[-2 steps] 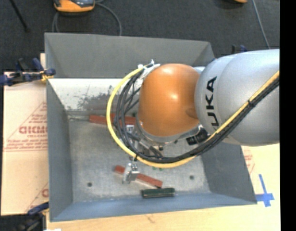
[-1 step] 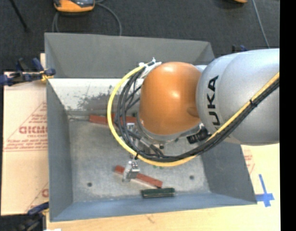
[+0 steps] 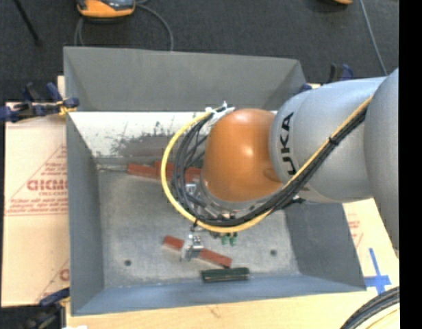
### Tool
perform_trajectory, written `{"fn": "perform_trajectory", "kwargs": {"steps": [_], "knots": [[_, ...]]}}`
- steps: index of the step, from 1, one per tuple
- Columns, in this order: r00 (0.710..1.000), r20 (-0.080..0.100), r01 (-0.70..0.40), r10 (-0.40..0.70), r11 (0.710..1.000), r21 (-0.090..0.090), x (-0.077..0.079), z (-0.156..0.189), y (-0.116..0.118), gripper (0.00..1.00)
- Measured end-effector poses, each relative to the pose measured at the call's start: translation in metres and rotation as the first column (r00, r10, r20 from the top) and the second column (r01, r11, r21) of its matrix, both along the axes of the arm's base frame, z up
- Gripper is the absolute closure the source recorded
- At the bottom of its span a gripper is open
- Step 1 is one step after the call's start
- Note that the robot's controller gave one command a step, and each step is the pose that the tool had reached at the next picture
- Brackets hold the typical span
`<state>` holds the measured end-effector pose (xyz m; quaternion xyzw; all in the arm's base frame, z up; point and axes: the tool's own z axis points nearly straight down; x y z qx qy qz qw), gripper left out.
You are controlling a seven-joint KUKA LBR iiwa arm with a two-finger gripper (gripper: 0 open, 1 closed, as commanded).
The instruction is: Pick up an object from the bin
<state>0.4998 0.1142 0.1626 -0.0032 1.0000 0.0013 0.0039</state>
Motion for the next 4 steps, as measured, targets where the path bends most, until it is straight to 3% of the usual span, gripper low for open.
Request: {"fn": "perform_trajectory", "kwargs": {"steps": [1,2,3,4], "knots": [[0.999,-0.008,0.035,-0.035,0.999,-0.003,-0.007,-0.002,-0.050,0.00],[0.979,-0.005,0.205,-0.205,0.979,-0.001,-0.013,-0.038,-0.030,0.00],[0.997,-0.005,0.080,-0.080,0.997,-0.003,-0.015,-0.082,-0.016,0.00],[0.892,-0.011,0.452,-0.452,0.892,0.008,-0.023,-0.084,-0.014,1.00]]}}
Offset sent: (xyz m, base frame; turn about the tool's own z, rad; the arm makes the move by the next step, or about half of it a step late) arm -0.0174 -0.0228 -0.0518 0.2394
